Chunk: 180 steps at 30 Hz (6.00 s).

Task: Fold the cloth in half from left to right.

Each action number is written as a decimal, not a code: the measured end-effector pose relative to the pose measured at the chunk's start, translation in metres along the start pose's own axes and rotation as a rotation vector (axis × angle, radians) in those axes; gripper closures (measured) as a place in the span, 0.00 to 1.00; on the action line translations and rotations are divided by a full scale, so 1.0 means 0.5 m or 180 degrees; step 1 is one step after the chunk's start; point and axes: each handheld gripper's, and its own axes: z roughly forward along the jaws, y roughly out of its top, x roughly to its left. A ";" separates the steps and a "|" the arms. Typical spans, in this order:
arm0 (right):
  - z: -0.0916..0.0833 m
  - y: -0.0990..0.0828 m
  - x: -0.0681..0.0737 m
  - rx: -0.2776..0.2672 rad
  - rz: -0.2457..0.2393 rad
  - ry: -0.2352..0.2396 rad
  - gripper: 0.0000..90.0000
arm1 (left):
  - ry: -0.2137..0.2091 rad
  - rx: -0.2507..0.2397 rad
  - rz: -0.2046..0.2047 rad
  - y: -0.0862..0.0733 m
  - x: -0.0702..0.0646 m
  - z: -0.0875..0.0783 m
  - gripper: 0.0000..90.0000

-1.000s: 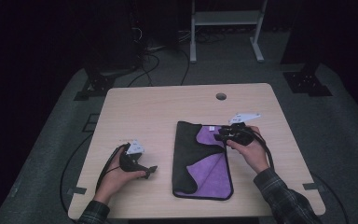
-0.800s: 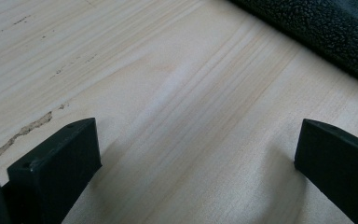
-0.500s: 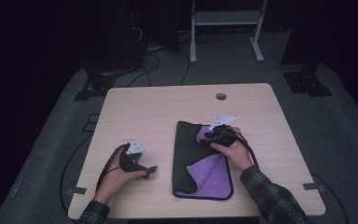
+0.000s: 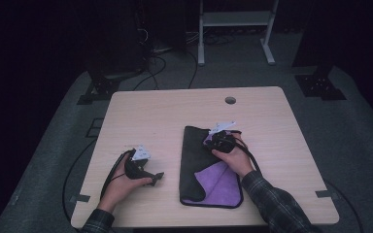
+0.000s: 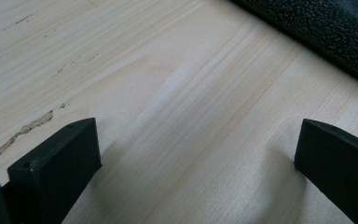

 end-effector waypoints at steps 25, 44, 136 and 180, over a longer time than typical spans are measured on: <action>-0.086 -0.012 -0.141 -0.0383 0.0587 -0.0319 0.90 | 0.0012 0.0006 -0.0008 0.001 -0.001 0.000 0.00; -0.103 -0.052 -0.190 -0.0291 0.0683 -0.0657 0.68 | 0.0011 0.0008 -0.0008 0.001 -0.001 0.000 0.00; -0.237 -0.128 0.160 -0.0452 0.0082 0.0638 0.91 | 0.0036 -0.0007 -0.0041 0.000 -0.003 0.001 0.00; -0.298 -0.234 0.051 -0.0302 0.0243 -0.0199 0.54 | 0.0079 -0.0062 -0.0066 0.000 -0.006 -0.003 0.05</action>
